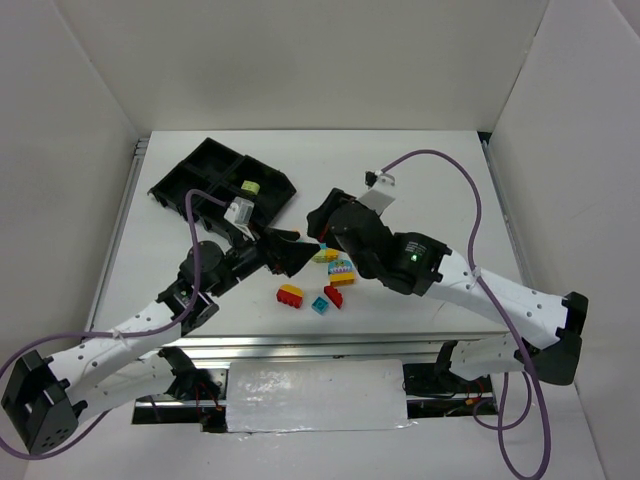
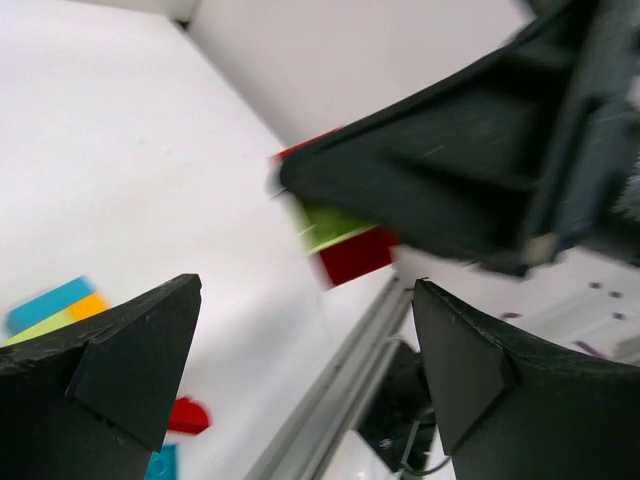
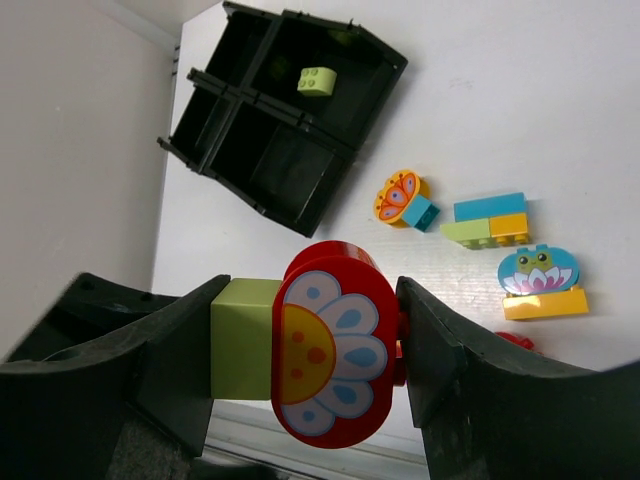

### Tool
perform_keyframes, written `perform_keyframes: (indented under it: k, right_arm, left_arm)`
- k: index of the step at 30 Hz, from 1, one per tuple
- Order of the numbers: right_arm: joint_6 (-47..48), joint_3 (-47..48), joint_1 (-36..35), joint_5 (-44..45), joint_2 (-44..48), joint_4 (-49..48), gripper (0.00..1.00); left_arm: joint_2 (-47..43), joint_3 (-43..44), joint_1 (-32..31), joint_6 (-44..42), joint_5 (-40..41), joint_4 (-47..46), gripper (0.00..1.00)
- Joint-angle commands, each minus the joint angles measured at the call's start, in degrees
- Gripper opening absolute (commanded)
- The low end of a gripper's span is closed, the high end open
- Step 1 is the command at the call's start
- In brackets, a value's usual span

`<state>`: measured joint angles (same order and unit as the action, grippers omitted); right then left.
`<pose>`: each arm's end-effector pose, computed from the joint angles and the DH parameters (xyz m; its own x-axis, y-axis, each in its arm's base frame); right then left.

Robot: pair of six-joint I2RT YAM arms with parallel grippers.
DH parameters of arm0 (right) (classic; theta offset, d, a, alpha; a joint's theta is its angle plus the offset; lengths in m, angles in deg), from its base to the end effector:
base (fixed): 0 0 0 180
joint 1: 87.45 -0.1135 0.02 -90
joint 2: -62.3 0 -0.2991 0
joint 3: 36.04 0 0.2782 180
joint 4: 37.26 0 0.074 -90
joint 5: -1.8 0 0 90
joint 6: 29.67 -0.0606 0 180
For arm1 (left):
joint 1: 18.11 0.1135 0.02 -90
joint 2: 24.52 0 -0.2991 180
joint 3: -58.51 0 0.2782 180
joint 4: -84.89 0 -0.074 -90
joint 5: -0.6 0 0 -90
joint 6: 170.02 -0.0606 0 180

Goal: Sort the legos into containers by color

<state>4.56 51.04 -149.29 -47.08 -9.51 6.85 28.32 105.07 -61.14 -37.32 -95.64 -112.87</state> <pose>0.1766 0.2455 0.4132 -0.4524 0.4746 -0.7550 -0.0325 0.8373 0.5458 0.1764 -0.1736 0.3482 -0.4059 -0.5433 -0.7349 0.6544 0.3885 -0.6487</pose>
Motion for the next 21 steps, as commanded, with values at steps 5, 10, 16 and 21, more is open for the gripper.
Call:
perform_keyframes:
  k: [5, 10, 16, 21]
  right_arm:
    - [0.92, 3.07, 3.13, 2.65, 1.06, 0.43, 0.0]
    - [0.92, 3.33, 3.05, 0.54, 0.45, -0.99, 0.0]
    - [1.01, 4.04, 3.05, -0.78, -0.79, -1.24, 0.0]
    - [1.45, 4.21, 2.96, -1.13, -1.66, -1.6, 0.0]
  left_arm:
    - [-3.53, -2.82, 0.93, -3.32, 4.91, 4.2, 1.0]
    - [-2.92, -2.21, 0.93, -2.54, 3.87, 2.01, 0.99]
    - [0.33, -0.8, 0.84, 0.63, 2.11, -3.35, 0.99]
    - [2.7, -0.01, 0.93, 2.83, 0.79, -7.13, 0.99]
